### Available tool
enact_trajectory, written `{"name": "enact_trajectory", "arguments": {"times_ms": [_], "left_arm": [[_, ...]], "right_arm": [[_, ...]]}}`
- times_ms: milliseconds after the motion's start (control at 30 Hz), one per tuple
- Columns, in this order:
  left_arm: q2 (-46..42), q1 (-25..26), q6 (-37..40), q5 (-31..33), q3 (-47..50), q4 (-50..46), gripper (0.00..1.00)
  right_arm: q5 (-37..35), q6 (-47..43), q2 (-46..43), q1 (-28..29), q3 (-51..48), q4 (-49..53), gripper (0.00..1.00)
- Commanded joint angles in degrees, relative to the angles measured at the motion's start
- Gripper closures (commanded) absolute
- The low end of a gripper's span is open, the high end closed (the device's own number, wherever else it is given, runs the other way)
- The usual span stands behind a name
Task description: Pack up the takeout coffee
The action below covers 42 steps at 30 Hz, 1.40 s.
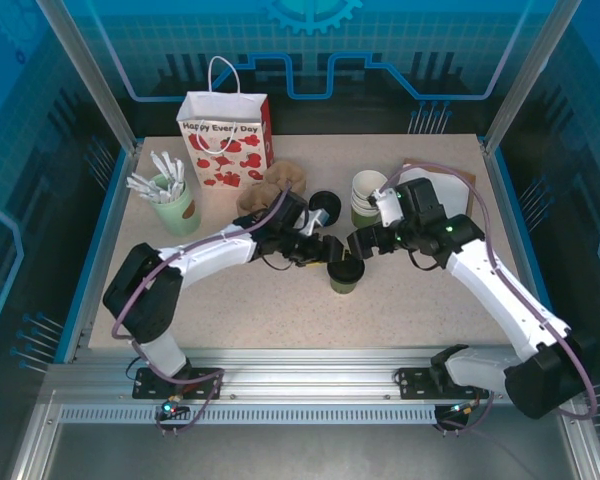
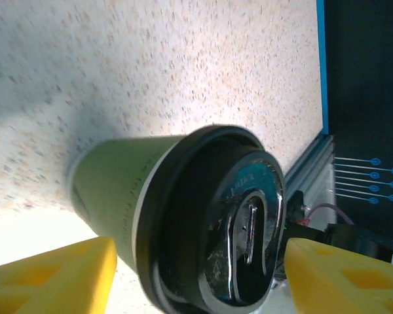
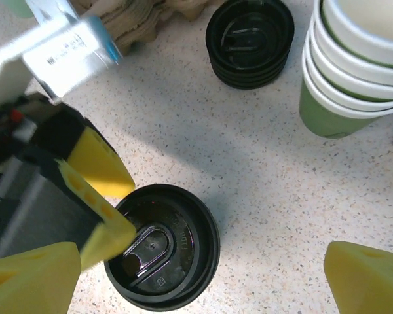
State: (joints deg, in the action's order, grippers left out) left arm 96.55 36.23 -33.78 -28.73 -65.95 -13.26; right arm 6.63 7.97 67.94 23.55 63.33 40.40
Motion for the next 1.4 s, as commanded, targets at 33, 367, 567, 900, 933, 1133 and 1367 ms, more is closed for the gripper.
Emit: {"name": "enact_trajectory", "arguments": {"times_ms": [33, 367, 567, 900, 933, 1133, 1367], "left_arm": [[-8.50, -5.59, 11.32, 9.15, -3.12, -9.19, 0.27], [-3.11, -17.05, 36.69, 24.51, -14.67, -18.47, 0.26], [7.32, -18.38, 47.73, 24.68, -25.58, -24.64, 0.28], [20.93, -19.62, 50.43, 26.49, -40.92, -32.60, 0.39], [21.90, -19.55, 50.58, 26.53, -41.94, -33.22, 0.40], [25.50, -19.68, 51.35, 27.77, -45.85, -36.07, 0.44], [27.43, -19.79, 51.81, 27.96, -47.40, -37.41, 0.48]], "right_arm": [[0.12, 0.95, -4.07, 0.23, -0.84, -3.03, 0.04], [-0.04, -1.11, -0.46, 4.38, 2.57, -3.92, 0.04], [-0.35, -1.09, 0.86, 5.89, 2.71, -3.73, 0.04], [-0.48, -0.88, 2.23, 7.12, 2.79, -3.46, 0.04], [-0.53, -0.86, 2.28, 7.25, 2.68, -3.57, 0.04], [-0.75, -0.84, 3.12, 7.89, 3.03, -2.81, 0.04], [-1.13, -0.76, 4.08, 9.10, 3.44, -2.42, 0.04]]}}
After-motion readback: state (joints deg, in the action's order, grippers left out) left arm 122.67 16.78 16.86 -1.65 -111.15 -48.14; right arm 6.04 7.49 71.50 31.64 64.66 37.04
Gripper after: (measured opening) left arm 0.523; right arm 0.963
